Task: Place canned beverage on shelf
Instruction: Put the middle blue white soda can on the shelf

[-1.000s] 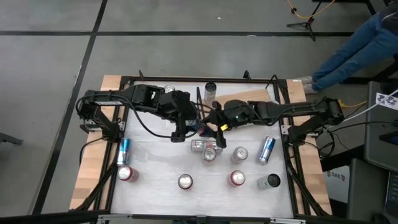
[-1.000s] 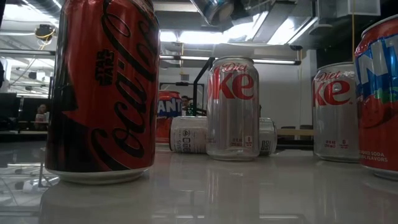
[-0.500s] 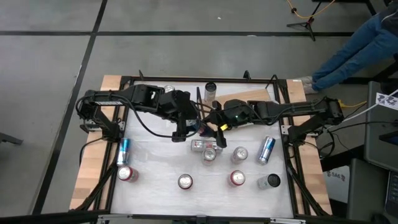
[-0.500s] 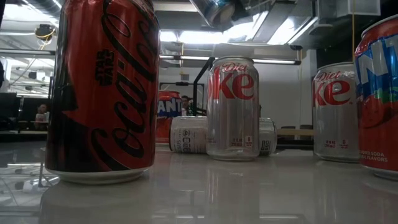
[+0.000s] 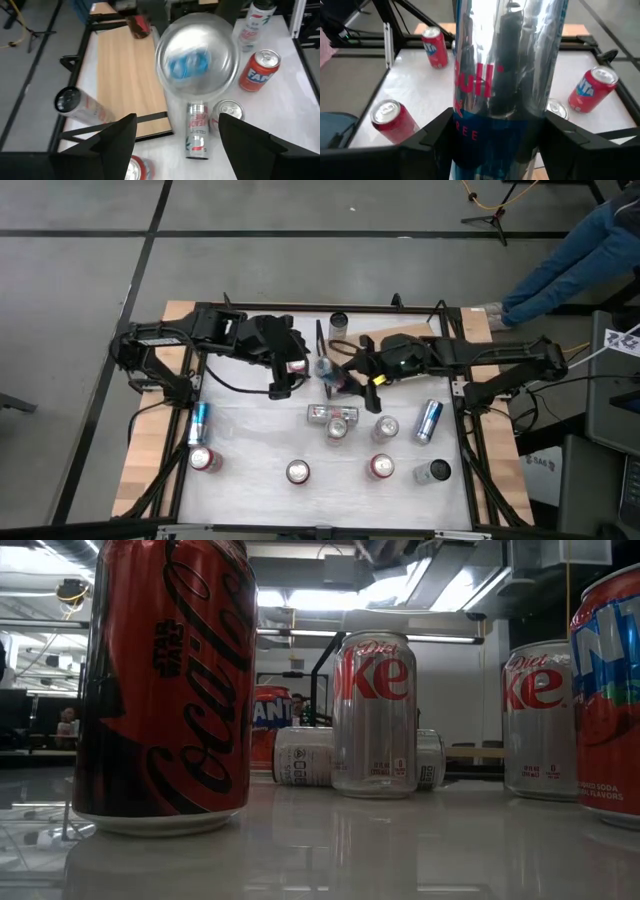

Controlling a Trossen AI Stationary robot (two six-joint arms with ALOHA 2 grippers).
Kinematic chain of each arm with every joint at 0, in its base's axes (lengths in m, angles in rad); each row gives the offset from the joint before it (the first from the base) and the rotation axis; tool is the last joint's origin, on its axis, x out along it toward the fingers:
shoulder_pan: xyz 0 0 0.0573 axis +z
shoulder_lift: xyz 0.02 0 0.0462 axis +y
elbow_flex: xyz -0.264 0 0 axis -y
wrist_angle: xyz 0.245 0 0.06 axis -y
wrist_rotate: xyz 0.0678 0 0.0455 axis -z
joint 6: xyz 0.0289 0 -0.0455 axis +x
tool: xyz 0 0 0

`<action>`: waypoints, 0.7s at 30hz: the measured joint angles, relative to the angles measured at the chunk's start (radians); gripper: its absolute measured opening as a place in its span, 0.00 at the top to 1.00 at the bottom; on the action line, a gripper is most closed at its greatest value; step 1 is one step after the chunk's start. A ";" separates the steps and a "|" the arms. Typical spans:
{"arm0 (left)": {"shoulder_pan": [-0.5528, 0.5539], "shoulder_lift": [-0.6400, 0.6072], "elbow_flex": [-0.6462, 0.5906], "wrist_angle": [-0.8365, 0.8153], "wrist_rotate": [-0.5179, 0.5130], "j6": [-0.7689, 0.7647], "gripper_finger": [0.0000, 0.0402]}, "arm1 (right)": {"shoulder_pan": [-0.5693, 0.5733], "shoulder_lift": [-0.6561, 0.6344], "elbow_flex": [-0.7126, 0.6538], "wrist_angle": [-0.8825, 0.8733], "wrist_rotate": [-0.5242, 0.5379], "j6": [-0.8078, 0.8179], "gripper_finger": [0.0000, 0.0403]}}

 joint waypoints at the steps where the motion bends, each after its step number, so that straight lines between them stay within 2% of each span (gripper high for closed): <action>1: 0.000 -0.001 0.000 0.001 0.000 0.000 0.33 | 0.000 -0.012 0.000 0.000 0.005 0.000 0.47; 12: -0.001 0.000 0.000 0.057 0.003 0.008 0.33 | 0.000 -0.079 0.000 0.031 0.045 -0.008 0.46; 21: 0.000 -0.001 0.000 0.198 -0.129 0.018 0.33 | -0.001 -0.072 0.000 0.039 0.045 -0.024 0.46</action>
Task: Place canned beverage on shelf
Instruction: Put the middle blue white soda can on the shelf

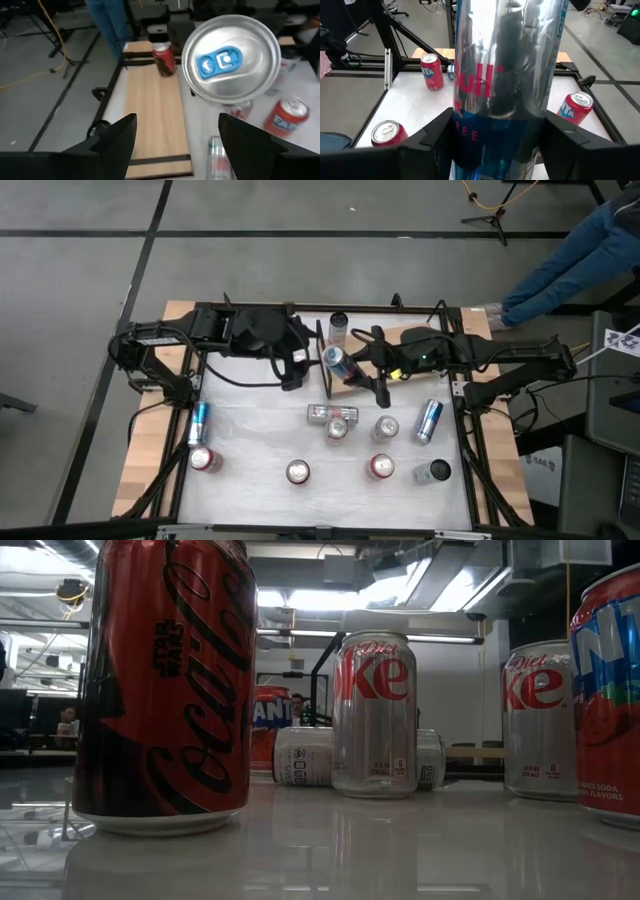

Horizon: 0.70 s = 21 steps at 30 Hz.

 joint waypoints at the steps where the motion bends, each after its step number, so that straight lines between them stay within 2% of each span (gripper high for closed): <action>1: 0.000 0.000 0.000 0.011 0.000 0.000 0.33 | 0.000 0.000 0.000 0.000 0.000 0.000 0.46; 21: 0.000 0.001 -0.001 0.158 0.012 -0.008 0.33 | 0.000 -0.002 0.003 0.027 0.029 -0.001 0.46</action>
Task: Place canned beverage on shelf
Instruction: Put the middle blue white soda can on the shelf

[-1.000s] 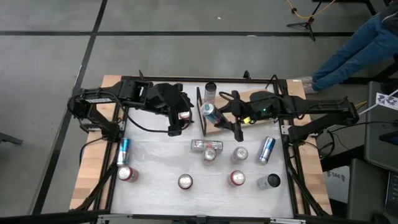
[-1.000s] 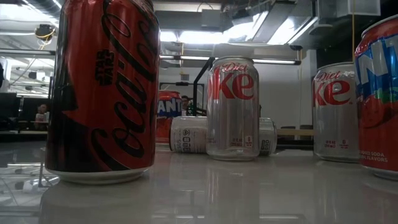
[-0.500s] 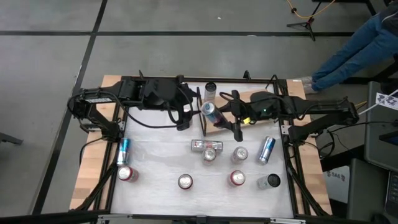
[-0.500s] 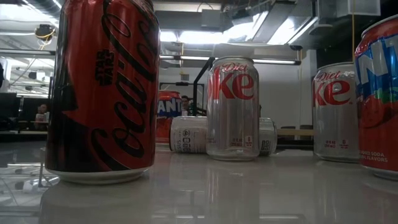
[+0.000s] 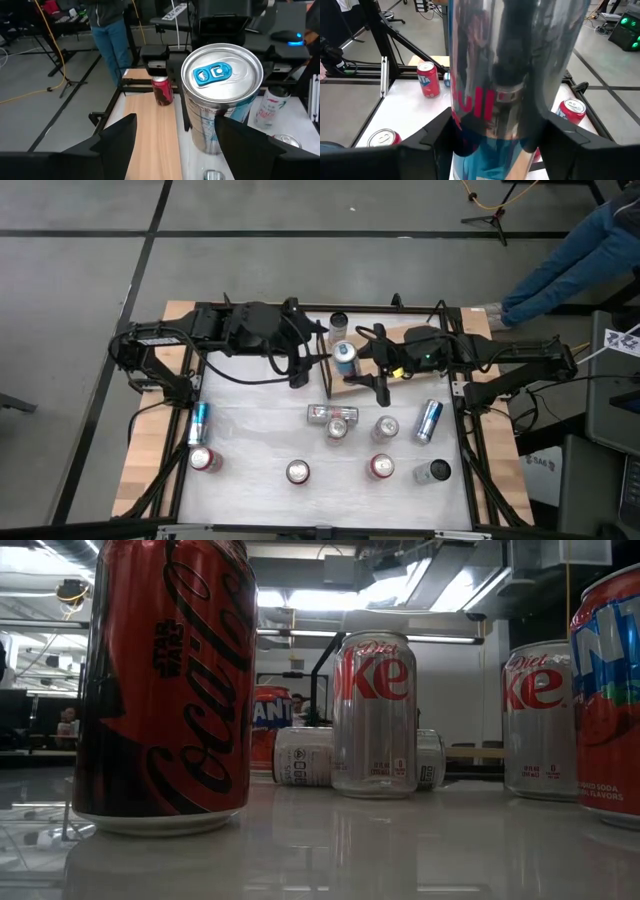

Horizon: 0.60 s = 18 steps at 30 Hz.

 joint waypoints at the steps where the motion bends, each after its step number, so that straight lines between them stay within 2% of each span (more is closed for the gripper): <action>1: 0.000 0.003 0.000 0.006 0.000 0.000 0.33 | 0.000 0.000 0.000 0.005 0.000 -0.001 0.46; 7: 0.000 0.025 0.000 0.051 0.011 0.019 0.33 | 0.000 0.001 -0.002 0.006 -0.001 -0.001 0.46; 18: -0.001 0.034 0.001 0.035 -0.001 0.023 0.33 | 0.000 0.002 -0.004 -0.009 -0.002 -0.001 0.46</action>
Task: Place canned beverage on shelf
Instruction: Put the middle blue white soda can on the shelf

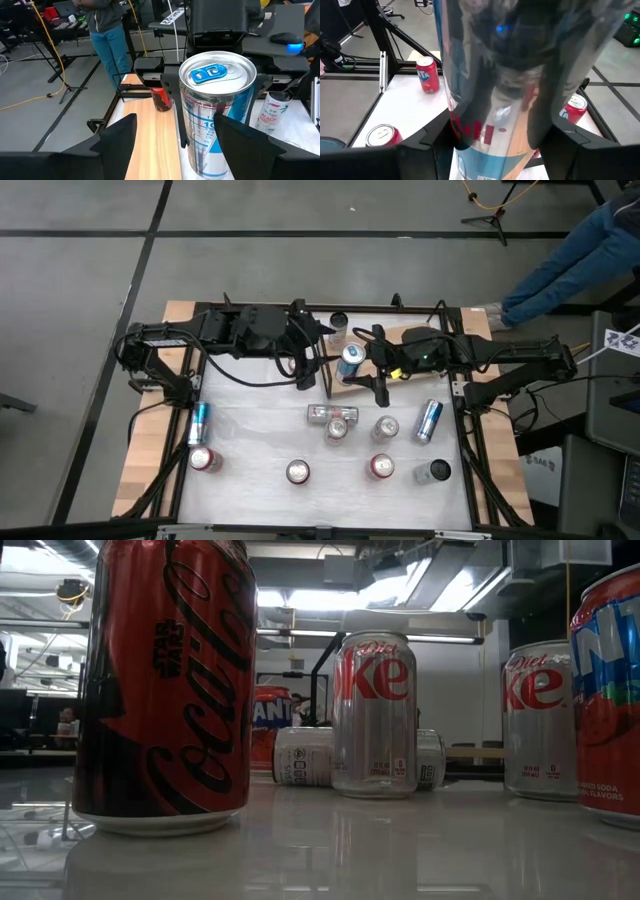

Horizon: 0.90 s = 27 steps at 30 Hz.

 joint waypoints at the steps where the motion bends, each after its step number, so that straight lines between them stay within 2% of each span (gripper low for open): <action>1: 0.000 -0.001 0.000 -0.011 -0.002 0.000 0.33 | 0.000 -0.002 0.000 -0.001 0.000 0.000 0.46; 9: 0.000 -0.001 0.000 -0.163 -0.020 -0.009 0.33 | 0.000 -0.071 0.003 -0.007 0.016 -0.026 0.46; 17: 0.001 -0.009 0.000 -0.396 -0.020 -0.058 0.33 | -0.001 -0.192 0.002 -0.093 0.093 -0.050 0.46; 20: 0.001 -0.030 -0.002 -0.422 -0.018 -0.078 0.33 | -0.025 -0.227 0.002 -0.136 0.100 -0.053 0.46; 24: 0.000 -0.108 -0.079 -0.394 -0.022 -0.084 0.33 | -0.083 -0.277 -0.038 -0.165 0.099 -0.052 0.46; 27: 0.000 -0.197 -0.225 -0.299 -0.021 -0.092 0.33 | -0.150 -0.322 -0.122 -0.145 0.084 -0.050 0.46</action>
